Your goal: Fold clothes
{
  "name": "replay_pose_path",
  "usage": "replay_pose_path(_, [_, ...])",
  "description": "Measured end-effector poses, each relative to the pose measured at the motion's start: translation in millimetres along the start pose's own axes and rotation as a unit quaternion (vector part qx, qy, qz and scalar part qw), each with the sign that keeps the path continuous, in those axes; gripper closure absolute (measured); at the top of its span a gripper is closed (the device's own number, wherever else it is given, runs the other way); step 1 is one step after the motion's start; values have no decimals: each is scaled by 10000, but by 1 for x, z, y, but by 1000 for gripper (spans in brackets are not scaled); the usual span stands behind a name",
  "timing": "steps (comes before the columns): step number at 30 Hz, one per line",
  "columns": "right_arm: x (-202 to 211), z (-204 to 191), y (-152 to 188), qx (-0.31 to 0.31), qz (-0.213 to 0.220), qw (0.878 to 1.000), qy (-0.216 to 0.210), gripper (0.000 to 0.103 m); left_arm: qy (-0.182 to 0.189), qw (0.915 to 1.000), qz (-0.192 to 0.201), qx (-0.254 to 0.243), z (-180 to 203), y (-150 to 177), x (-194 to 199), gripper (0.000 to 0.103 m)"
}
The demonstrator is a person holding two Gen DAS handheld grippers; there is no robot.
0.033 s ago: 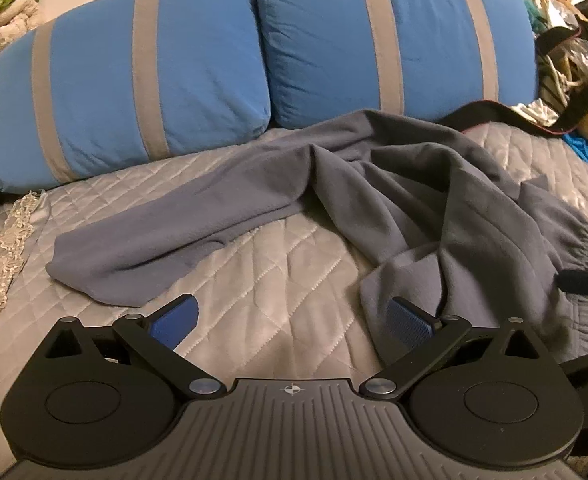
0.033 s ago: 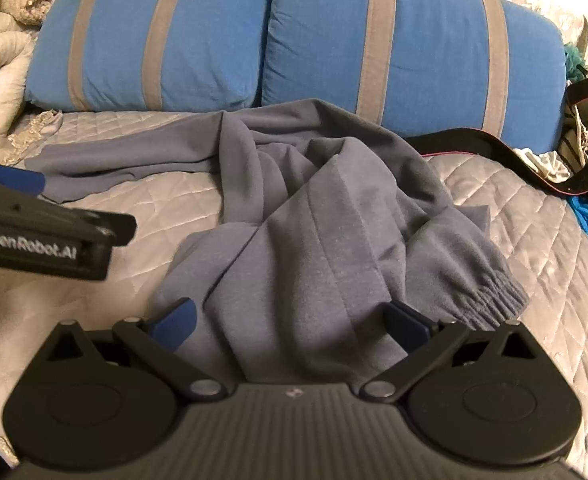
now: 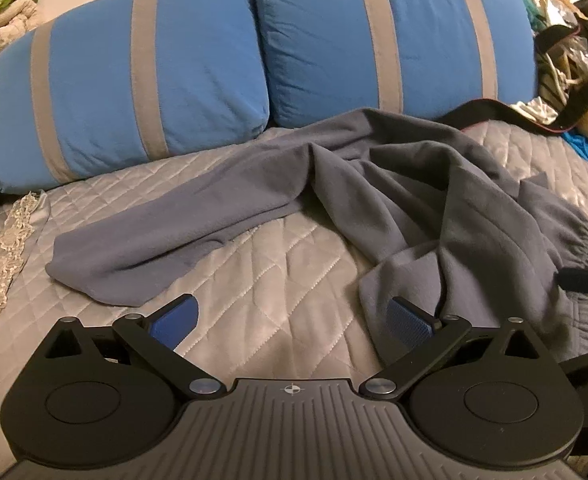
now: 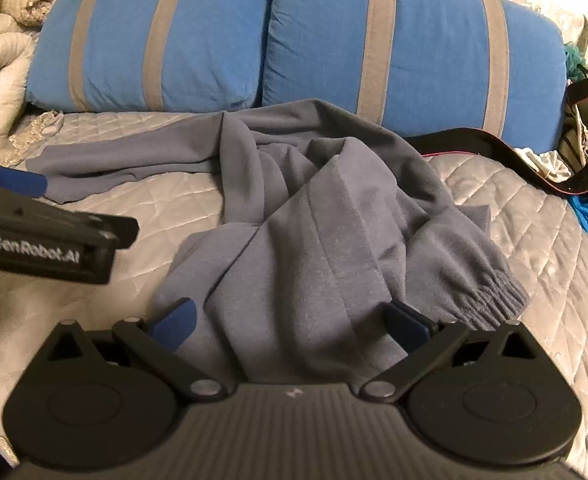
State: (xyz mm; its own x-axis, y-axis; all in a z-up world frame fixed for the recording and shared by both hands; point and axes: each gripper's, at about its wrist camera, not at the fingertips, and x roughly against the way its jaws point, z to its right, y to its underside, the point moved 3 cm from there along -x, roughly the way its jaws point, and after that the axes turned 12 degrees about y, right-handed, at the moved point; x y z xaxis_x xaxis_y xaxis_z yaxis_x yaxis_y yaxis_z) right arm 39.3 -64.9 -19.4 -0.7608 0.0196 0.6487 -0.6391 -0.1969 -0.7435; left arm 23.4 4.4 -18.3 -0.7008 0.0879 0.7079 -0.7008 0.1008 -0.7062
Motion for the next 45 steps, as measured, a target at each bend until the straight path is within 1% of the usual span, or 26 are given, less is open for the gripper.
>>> replay_pose_path(3, [-2, 1, 0, 63, 36, 10000, 15, 0, -42, 10000, 50, -27, -5, -11, 2, 1])
replay_pose_path(7, [2, -7, 0, 191, 138, 9997, 83, 0, -66, 9999, 96, -30, 2, 2, -5, 1])
replay_pose_path(15, [6, 0, 0, 115, 237, 9996, -72, 0, -98, 9998, 148, 41, 2, 16, -8, 1])
replay_pose_path(24, [15, 12, -7, 164, 532, 9984, -6, 0, -146, 9995, 198, 194, -2, 23, -6, 1])
replay_pose_path(26, [16, 19, -8, 89, 578, 9983, 50, 0, -160, 9994, 216, 228, -3, 25, -2, 1])
replay_pose_path(30, [15, 38, -7, -247, 540, 9981, 161, 0, -132, 9994, 181, 282, -6, 18, 0, 1])
replay_pose_path(32, [14, 46, -3, -444, 453, 9979, 102, 0, -110, 9993, 187, 308, -7, 17, 2, 1])
replay_pose_path(39, [18, 65, 13, -805, 361, 9961, 79, 0, -105, 9992, 196, 344, -12, 5, 5, 1])
replay_pose_path(43, [24, 71, 18, -869, 575, 9945, 135, 0, -100, 9994, 189, 271, -11, 0, 6, 1])
replay_pose_path(45, [26, 72, 19, -851, 638, 9943, 78, 0, -124, 9995, 226, 185, -9, 0, 7, 1])
